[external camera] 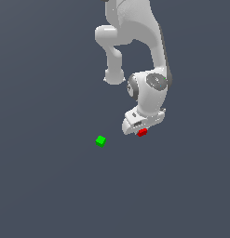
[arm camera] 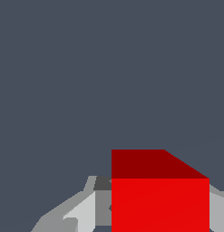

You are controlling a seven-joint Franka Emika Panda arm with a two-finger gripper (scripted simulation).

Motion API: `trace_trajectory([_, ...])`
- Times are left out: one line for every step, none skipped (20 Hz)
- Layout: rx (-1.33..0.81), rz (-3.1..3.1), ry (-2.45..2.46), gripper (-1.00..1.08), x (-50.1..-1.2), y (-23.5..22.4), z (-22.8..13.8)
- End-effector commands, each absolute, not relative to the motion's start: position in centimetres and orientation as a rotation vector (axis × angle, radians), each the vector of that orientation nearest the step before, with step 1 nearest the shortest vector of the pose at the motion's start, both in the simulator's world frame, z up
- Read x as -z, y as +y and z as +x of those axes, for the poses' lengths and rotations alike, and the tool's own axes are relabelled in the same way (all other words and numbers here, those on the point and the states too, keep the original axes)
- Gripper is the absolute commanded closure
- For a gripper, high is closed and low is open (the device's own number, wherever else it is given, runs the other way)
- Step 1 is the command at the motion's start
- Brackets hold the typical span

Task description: Stack the red cube on top of the green cube.

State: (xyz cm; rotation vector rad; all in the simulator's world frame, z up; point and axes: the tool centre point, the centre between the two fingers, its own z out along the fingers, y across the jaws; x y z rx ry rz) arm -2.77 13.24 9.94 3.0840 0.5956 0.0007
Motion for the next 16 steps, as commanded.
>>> trace_trajectory([0.0, 3.084, 0.596, 1.08, -11.1, 13.3, -2.8])
trace_trajectory([0.0, 3.085, 0.595, 1.08, -11.4, 13.2, -2.8])
trace_trajectory([0.0, 3.085, 0.595, 1.08, -11.7, 13.2, -2.7])
trace_trajectory([0.0, 3.085, 0.595, 1.08, -11.9, 13.2, -2.7])
trace_trajectory([0.0, 3.085, 0.595, 1.08, -12.0, 13.3, -2.7])
trace_trajectory([0.0, 3.085, 0.595, 1.08, -12.0, 13.3, -2.7])
trace_trajectory([-0.001, 3.085, 0.595, 1.08, -11.8, 13.2, -2.7])
trace_trajectory([-0.001, 3.085, 0.595, 1.08, -11.8, 13.2, -2.7])
trace_trajectory([-0.001, 3.085, 0.595, 1.08, -11.8, 13.1, -2.7])
trace_trajectory([-0.001, 3.085, 0.595, 1.08, -11.7, 12.9, -2.7])
trace_trajectory([-0.001, 3.085, 0.595, 1.08, -11.7, 12.6, -2.7])
trace_trajectory([-0.001, 3.085, 0.595, 1.08, -11.6, 12.2, -2.6])
trace_trajectory([-0.001, 3.085, 0.595, 1.08, -11.4, 11.8, -2.6])
trace_trajectory([-0.001, 3.085, 0.595, 1.08, -11.3, 11.3, -2.6])
trace_trajectory([-0.001, 3.085, 0.595, 1.08, -11.1, 10.7, -2.6])
trace_trajectory([-0.001, 3.085, 0.595, 1.08, -11.0, 10.0, -2.5])
